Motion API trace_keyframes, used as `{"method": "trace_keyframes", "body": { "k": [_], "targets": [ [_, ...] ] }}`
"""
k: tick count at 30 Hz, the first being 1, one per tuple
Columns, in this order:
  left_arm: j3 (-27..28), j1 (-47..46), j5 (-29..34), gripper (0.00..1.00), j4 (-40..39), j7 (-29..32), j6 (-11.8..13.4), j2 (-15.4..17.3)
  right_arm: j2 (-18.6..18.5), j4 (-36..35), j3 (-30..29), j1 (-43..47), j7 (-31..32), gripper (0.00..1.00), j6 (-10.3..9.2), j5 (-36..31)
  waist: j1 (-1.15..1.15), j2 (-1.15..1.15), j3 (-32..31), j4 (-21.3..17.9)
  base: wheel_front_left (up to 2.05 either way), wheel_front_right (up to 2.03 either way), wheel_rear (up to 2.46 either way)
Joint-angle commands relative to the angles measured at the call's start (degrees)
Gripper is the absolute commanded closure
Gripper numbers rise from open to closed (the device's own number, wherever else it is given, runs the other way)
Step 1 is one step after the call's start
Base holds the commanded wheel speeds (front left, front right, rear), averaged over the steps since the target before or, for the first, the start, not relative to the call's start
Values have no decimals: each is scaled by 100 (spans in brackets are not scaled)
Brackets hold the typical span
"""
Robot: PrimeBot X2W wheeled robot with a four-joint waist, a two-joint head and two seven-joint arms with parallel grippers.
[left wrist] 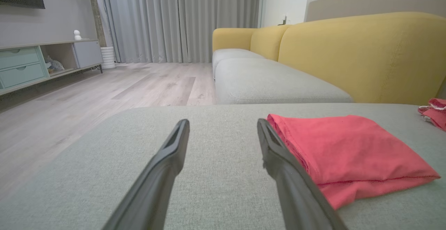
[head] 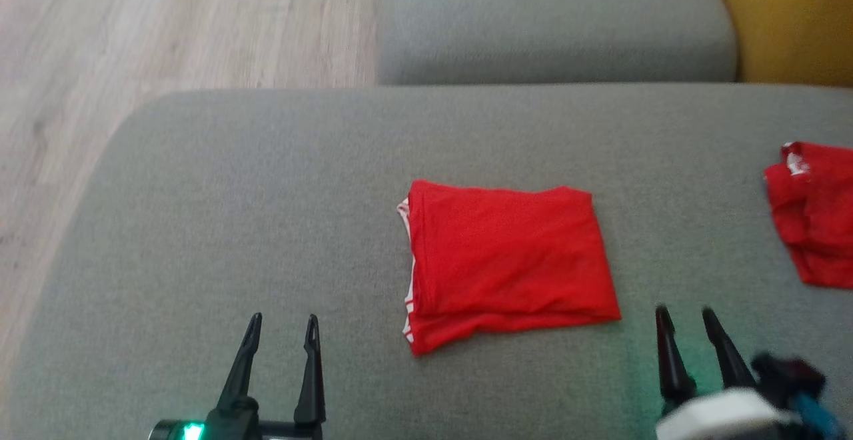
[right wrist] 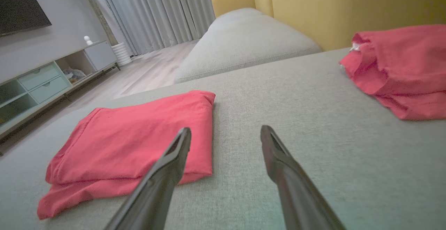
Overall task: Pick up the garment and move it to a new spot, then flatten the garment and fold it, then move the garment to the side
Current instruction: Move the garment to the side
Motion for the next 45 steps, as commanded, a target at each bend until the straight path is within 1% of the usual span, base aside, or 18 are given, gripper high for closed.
{"method": "trace_keyframes", "body": {
  "k": [1, 4, 7, 13, 14, 15, 16, 17, 18, 19, 21, 24, 28, 32, 37, 40, 45],
  "targets": [
    [143, -301, 62, 0, -217, -29, -16, -57, -124, -5, 167, -551, -34, 0, 39, 117, -1, 0, 187, 69, 0, 0, 0],
    [104, -403, 84, 0, -235, -29, -33, -59, -212, 528, 257, -1200, 246, 0, 39, 444, -1, 0, 450, 116, 0, 0, 0],
    [7, -594, 89, 0, -217, -29, -52, -62, -253, 1281, 293, -2035, 779, 0, 39, 902, -1, 0, 698, 194, 0, 0, 0],
    [-192, -858, -12, 0, -165, -29, -21, -63, -375, 2342, 519, -2885, 1162, 0, 39, 1096, -1, 0, 923, 354, 0, 0, 0],
    [-213, -889, -26, 0, -149, -29, -12, -63, -371, 2527, 597, -2960, 1235, 11, 39, 1101, -1, 0, 940, 377, 0, 0, 0],
    [-231, -916, -40, 0, -133, -29, 2, -63, -353, 2702, 661, -3015, 1312, 27, 39, 1124, -1, 0, 953, 399, 0, 0, 0],
    [-245, -939, -59, 0, -124, -29, 19, -63, -317, 2840, 734, -3060, 1398, 56, 39, 1181, -1, 0, 968, 418, 0, 0, 0],
    [-251, -957, -82, 0, -123, -29, 42, -63, -285, 2928, 804, -3099, 1446, 65, 39, 1258, -1, 0, 979, 427, 0, 0, 0],
    [-252, -968, -109, 0, -127, -29, 66, -63, -263, 2968, 870, -3135, 1435, 71, 39, 1339, -1, 0, 988, 429, 0, 0, 0],
    [-250, -974, -127, 0, -134, -29, 86, -64, -250, 2969, 936, -3165, 1370, 100, 39, 1423, -1, 0, 996, 418, 0, 0, 0],
    [-240, -967, -151, 0, -144, -29, 116, -64, -272, 2981, 1097, -3210, 1280, 100, 39, 1548, -1, 0, 1008, 374, 0, 0, 0],
    [-236, -964, -175, 0, -146, -29, 129, -64, -409, 2975, 1303, -3315, 1128, 100, 39, 1672, -1, 0, 1019, 258, 0, 0, 0],
    [-219, -993, -181, 0, -181, -29, 146, -64, -729, 2909, 1494, -3565, 980, 100, 39, 1764, -1, 0, 1083, 61, 0, 0, 0],
    [-208, -1039, -176, 0, -212, -29, 135, -64, -1194, 2813, 1603, -3860, 894, 100, 39, 1728, -1, 0, 1195, -144, 0, 0, 0],
    [-146, -1076, -230, 0, -261, -29, 120, -64, -1919, 2693, 1663, -4252, 895, 100, 39, 1558, -1, 0, 1402, -433, 0, 0, 0],
    [-131, -1132, -205, 0, -280, -29, 91, -64, -2325, 2657, 1613, -4489, 929, 100, 39, 1399, -1, 0, 1545, -588, 0, 0, 0],
    [-130, -1304, -139, 0, -326, -29, 30, -64, -2875, 2610, 1331, -4850, 930, 100, 39, 1253, -1, 0, 1783, -783, 0, 0, 0]
  ]
}}
